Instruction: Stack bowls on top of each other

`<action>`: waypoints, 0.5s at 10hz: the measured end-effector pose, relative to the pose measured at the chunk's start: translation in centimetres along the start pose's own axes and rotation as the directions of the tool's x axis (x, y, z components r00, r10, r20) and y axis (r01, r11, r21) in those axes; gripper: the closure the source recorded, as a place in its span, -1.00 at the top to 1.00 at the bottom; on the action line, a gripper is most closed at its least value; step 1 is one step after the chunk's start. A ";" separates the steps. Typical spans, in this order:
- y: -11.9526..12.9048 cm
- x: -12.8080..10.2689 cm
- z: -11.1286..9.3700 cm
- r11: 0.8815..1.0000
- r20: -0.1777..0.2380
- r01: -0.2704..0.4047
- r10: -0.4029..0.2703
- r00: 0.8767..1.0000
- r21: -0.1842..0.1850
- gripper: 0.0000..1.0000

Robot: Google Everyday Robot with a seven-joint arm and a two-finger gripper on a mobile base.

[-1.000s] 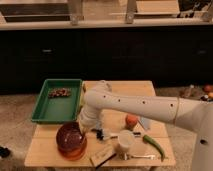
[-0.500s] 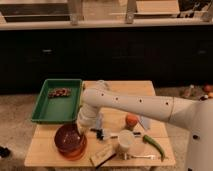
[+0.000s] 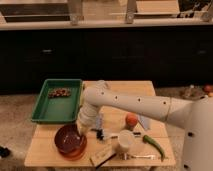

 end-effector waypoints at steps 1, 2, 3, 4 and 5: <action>-0.1 0.0 0.1 1.000 0.005 0.003 -0.003 1.000 0.001 0.58; -0.2 0.0 0.2 1.000 0.009 0.006 -0.006 1.000 0.003 0.60; -0.2 -0.1 0.2 1.000 0.013 0.008 -0.008 1.000 0.003 0.60; -0.1 -0.1 0.2 1.000 0.016 0.009 -0.009 1.000 0.004 0.60; -0.1 -0.2 0.1 1.000 0.018 0.012 -0.012 1.000 0.005 0.60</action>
